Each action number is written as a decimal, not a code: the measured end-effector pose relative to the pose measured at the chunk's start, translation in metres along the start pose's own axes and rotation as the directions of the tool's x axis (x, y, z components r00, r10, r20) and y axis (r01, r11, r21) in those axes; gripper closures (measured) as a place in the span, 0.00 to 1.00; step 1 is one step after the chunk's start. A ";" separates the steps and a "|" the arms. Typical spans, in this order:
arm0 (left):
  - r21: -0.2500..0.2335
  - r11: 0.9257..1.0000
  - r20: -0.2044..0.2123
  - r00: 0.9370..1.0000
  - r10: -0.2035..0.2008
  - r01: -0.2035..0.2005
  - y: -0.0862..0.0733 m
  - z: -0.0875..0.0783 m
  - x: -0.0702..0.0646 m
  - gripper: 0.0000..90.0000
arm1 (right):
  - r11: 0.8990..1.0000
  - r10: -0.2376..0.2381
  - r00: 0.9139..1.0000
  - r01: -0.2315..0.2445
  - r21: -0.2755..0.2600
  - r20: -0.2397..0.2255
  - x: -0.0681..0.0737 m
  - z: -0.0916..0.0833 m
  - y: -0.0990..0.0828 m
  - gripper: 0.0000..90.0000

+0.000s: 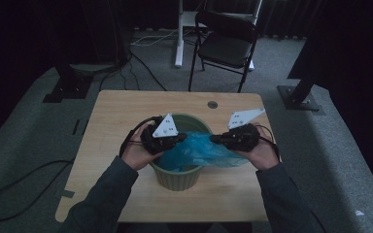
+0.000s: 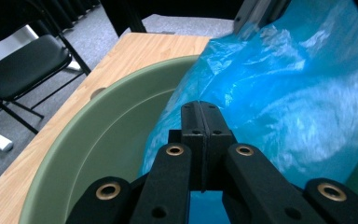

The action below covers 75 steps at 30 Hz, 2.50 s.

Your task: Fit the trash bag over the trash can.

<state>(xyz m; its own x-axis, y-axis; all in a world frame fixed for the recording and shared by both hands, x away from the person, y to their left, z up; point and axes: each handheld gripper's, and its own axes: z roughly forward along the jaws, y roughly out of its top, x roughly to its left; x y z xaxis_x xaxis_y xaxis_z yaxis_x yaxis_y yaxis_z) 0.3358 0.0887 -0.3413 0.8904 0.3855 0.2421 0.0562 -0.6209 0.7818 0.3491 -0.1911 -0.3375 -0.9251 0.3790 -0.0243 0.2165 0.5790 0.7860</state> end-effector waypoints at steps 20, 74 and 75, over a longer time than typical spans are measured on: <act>-0.017 0.995 -0.072 0.993 -0.095 0.094 -0.031 -0.022 0.021 1.00 | 1.000 0.023 0.999 -0.023 0.009 0.035 -0.005 -0.018 -0.013 1.00; -0.041 0.976 -0.179 0.959 -0.218 0.215 -0.072 -0.060 0.046 0.77 | 0.997 0.076 0.993 -0.077 0.006 0.092 -0.015 0.005 -0.013 0.87; -0.044 0.976 -0.180 0.959 -0.219 0.215 -0.071 -0.061 0.046 0.77 | 0.997 0.076 0.993 -0.077 0.005 0.091 -0.015 0.005 -0.012 0.88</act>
<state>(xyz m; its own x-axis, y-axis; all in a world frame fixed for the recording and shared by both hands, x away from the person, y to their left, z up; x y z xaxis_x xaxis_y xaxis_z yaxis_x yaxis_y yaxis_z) 0.3454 0.1921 -0.3511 0.7603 0.6285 0.1640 0.2263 -0.4930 0.8401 0.3622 -0.2006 -0.3500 -0.8736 0.4862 -0.0206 0.2888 0.5521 0.7822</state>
